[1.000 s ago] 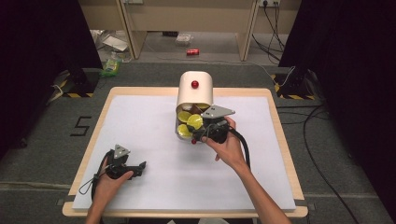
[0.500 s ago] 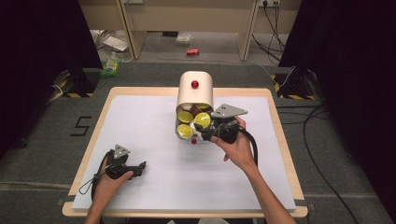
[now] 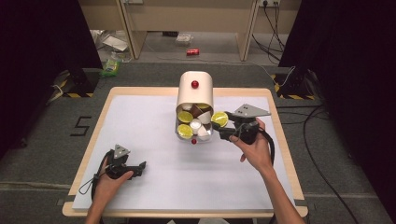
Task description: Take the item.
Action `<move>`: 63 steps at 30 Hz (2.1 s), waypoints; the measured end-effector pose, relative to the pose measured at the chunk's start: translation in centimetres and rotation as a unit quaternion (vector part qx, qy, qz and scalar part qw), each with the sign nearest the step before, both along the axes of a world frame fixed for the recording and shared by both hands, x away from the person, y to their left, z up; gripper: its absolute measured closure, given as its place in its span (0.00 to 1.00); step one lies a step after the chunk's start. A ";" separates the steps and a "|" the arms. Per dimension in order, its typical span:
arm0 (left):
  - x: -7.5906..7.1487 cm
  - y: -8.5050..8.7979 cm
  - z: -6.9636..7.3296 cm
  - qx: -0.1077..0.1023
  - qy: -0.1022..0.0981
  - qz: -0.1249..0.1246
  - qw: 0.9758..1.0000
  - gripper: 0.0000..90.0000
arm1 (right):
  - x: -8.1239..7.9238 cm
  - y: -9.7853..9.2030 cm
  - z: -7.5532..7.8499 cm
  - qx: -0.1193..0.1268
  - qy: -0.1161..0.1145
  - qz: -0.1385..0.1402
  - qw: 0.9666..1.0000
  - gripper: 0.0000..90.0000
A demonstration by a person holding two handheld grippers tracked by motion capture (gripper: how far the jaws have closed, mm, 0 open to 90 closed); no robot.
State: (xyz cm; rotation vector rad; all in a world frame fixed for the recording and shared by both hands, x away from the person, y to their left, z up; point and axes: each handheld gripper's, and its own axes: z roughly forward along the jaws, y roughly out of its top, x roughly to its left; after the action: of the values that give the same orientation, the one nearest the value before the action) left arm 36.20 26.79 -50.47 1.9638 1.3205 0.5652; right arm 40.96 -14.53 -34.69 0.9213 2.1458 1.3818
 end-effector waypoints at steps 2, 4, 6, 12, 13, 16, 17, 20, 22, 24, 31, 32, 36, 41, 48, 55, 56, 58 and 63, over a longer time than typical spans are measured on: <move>0.0 0.0 0.0 0.000 0.000 0.000 1.000 0.09 | 0.0 -0.6 0.1 0.005 0.000 -0.006 1.000 0.44; 0.0 0.0 0.0 0.000 0.000 0.000 1.000 0.09 | -0.1 -1.0 0.1 0.007 0.002 -0.011 1.000 0.44; 0.0 0.0 0.0 0.000 0.000 0.000 1.000 0.09 | -0.1 -1.3 0.0 0.002 0.002 -0.017 1.000 0.44; 0.0 0.0 0.0 0.000 0.000 0.000 1.000 0.09 | 0.5 -2.4 -1.4 -0.014 0.013 -0.035 0.999 0.44; 0.0 0.0 0.0 0.000 0.000 0.000 1.000 0.09 | 0.6 -2.7 -1.7 -0.015 0.015 -0.039 0.999 0.44; 0.0 0.0 0.0 0.000 0.000 0.000 1.000 0.09 | 0.8 -3.4 -2.6 -0.021 0.023 -0.048 0.998 0.44; 0.0 0.0 0.0 0.000 0.000 0.000 1.000 0.09 | 1.0 -3.6 -2.9 -0.023 0.025 -0.050 0.998 0.44; 0.0 0.0 0.0 0.000 0.000 0.000 1.000 0.09 | 1.4 -4.2 -3.8 -0.030 0.034 -0.060 0.997 0.44; 0.0 0.0 0.0 0.000 0.000 0.000 1.000 0.09 | 1.7 -4.6 -4.3 -0.031 0.038 -0.066 0.997 0.44; 0.0 0.0 0.0 0.000 0.000 0.000 1.000 0.09 | 1.9 -4.9 -4.8 -0.032 0.044 -0.072 0.996 0.44; 0.0 0.0 0.0 0.000 0.000 0.000 1.000 0.09 | 2.8 -5.6 -6.3 -0.040 0.056 -0.087 0.994 0.44; 0.0 0.0 0.0 0.000 0.000 0.000 1.000 0.09 | 3.0 -5.7 -6.6 -0.042 0.056 -0.088 0.994 0.44; 0.0 0.0 0.0 0.000 0.000 0.000 1.000 0.09 | 3.4 -5.8 -7.6 -0.051 0.066 -0.093 0.992 0.44; 0.0 0.0 0.0 0.000 0.000 0.000 1.000 0.09 | 4.0 -5.9 -9.0 -0.058 0.076 -0.095 0.991 0.44; 0.0 0.0 0.0 0.000 0.000 0.000 1.000 0.09 | 4.4 -5.7 -10.2 -0.069 0.086 -0.098 0.989 0.44; 0.0 0.0 0.0 0.000 0.000 0.000 1.000 0.09 | 4.8 -5.2 -11.4 -0.076 0.095 -0.096 0.988 0.44; 0.0 0.0 0.0 0.000 0.000 0.000 1.000 0.09 | 4.8 -5.2 -11.4 -0.078 0.096 -0.095 0.988 0.44; 0.0 0.0 0.0 0.000 0.000 0.000 1.000 0.09 | 4.9 -5.1 -11.7 -0.079 0.095 -0.093 0.988 0.44; 0.0 0.0 0.0 0.000 0.000 0.000 1.000 0.09 | 4.9 -4.4 -12.1 -0.083 0.098 -0.083 0.988 0.44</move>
State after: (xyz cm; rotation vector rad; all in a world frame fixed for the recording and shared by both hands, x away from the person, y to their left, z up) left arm 36.20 26.79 -50.47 1.9635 1.3205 0.5649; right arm 45.88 -18.91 -46.75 1.1825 2.2273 1.0531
